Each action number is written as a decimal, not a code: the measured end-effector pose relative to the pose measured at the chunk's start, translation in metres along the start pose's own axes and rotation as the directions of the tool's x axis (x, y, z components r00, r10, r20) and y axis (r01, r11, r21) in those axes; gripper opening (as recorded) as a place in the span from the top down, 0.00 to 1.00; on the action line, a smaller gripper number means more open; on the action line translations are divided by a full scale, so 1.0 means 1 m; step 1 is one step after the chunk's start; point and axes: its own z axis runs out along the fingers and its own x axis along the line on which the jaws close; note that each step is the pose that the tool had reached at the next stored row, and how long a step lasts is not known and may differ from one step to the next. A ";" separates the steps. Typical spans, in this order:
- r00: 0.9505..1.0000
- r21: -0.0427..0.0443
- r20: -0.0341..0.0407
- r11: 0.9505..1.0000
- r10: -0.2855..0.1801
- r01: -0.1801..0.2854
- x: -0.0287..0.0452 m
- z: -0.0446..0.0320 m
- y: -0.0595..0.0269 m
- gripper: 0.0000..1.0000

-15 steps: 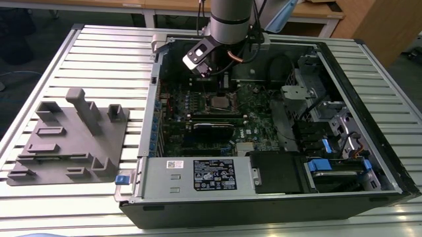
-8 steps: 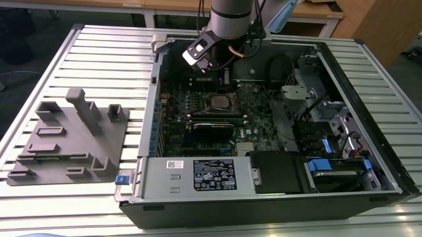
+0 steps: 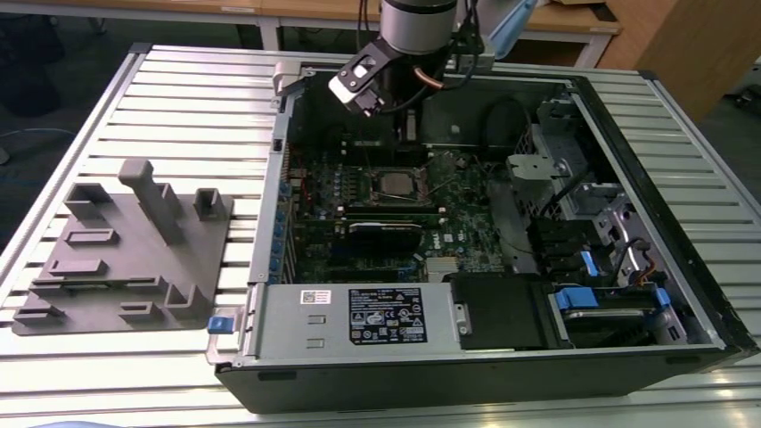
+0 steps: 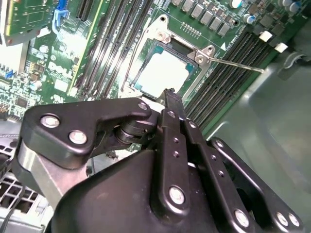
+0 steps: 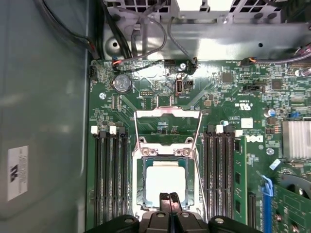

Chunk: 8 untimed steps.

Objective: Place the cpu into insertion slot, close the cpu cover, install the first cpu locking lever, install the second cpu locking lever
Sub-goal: 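Close the cpu cover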

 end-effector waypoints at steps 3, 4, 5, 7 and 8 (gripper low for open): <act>1.000 0.000 0.000 1.000 0.000 0.000 0.0000 -0.0049 0.0002 0.89; 1.000 0.000 0.000 1.000 0.000 0.000 0.0000 -0.0063 0.0003 0.89; 1.000 0.000 0.000 1.000 0.000 0.000 0.0000 -0.0076 0.0003 0.89; 1.000 0.000 0.000 1.000 0.000 0.000 0.0000 -0.0103 0.0004 0.89; 1.000 0.000 0.000 1.000 0.000 0.000 0.0000 -0.0113 0.0005 0.89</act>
